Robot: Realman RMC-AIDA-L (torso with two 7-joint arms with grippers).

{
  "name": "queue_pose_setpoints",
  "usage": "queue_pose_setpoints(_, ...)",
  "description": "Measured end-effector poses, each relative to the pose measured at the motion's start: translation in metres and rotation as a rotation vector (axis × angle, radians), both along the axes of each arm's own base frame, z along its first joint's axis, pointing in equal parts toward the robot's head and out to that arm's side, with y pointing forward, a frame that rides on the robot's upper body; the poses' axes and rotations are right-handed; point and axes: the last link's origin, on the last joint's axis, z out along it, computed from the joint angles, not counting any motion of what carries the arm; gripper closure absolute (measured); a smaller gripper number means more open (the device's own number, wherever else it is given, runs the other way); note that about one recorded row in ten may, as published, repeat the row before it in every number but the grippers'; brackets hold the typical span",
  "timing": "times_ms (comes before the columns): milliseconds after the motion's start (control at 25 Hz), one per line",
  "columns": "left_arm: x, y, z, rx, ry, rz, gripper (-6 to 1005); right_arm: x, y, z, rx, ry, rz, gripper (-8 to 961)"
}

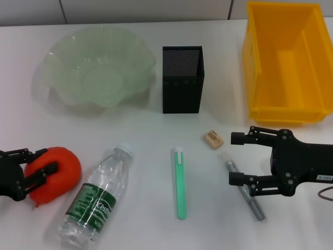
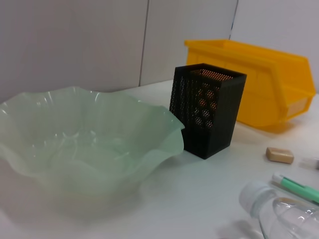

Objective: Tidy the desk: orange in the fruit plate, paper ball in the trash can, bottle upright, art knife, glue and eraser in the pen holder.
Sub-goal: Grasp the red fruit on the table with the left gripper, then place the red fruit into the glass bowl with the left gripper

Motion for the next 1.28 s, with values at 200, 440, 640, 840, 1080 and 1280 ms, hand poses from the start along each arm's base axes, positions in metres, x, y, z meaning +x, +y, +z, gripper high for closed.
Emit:
queue_pose_setpoints(200,0.003,0.006,0.001,0.006,0.015,-0.015,572,0.0,0.0,0.0,-0.001,0.001,-0.002,111)
queue_pose_setpoints(440,0.011,0.01,0.017,0.049,0.005,-0.065,776,0.001,0.0,0.002,0.01,0.013,-0.011,112)
queue_pose_setpoints(640,0.038,0.027,0.049,0.169,-0.091,-0.148,819,0.001,0.0,0.005,0.018,0.028,-0.026,112)
queue_pose_setpoints(840,0.075,0.071,0.061,0.233,-0.155,-0.212,858,0.001,0.0,0.008,0.027,0.045,-0.03,111)
queue_pose_setpoints(1080,0.114,0.143,0.023,0.225,-0.123,-0.182,908,0.001,-0.005,0.016,0.031,0.089,-0.042,111)
queue_pose_setpoints(1280,0.123,0.17,-0.004,0.229,-0.046,-0.122,888,0.005,-0.008,0.027,0.033,0.117,-0.092,111)
